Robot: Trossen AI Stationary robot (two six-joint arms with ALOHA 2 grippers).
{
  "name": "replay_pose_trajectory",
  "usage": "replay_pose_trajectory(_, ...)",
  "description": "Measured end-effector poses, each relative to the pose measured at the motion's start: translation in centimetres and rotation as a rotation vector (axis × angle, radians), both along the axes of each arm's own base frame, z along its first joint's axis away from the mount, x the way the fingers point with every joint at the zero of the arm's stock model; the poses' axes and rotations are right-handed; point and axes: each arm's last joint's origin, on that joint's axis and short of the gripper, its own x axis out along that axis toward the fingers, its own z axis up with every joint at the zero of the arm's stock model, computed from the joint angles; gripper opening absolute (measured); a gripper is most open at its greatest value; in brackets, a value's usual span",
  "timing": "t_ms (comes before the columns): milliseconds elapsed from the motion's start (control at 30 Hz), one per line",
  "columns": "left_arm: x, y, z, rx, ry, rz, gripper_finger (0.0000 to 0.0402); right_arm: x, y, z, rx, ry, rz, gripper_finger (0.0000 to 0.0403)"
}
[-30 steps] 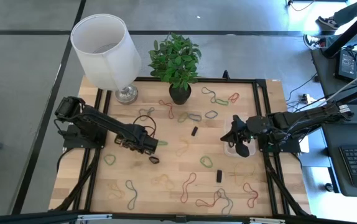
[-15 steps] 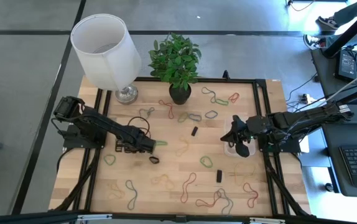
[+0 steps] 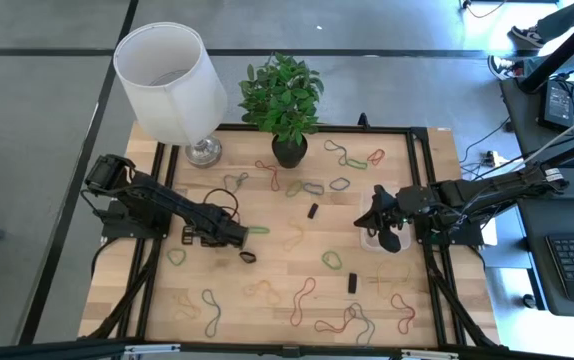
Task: Pick and place rubber bands into bin
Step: Put the yellow rubber band into the transparent bin
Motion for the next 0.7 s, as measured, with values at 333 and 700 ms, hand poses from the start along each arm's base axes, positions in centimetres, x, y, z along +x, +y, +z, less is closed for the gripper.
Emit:
replay_pose_trajectory(333,2.8,-0.3,5.8,0.152,-0.175,-0.230,0.0003,0.0,0.0,0.1,-0.004,-0.010,-0.008,0.0012)
replay_pose_trajectory(700,7.8,0.8,16.2,0.373,-0.514,-0.532,0.0003,1.6,0.2,1.2,-0.063,-0.186,-0.007,0.0015)
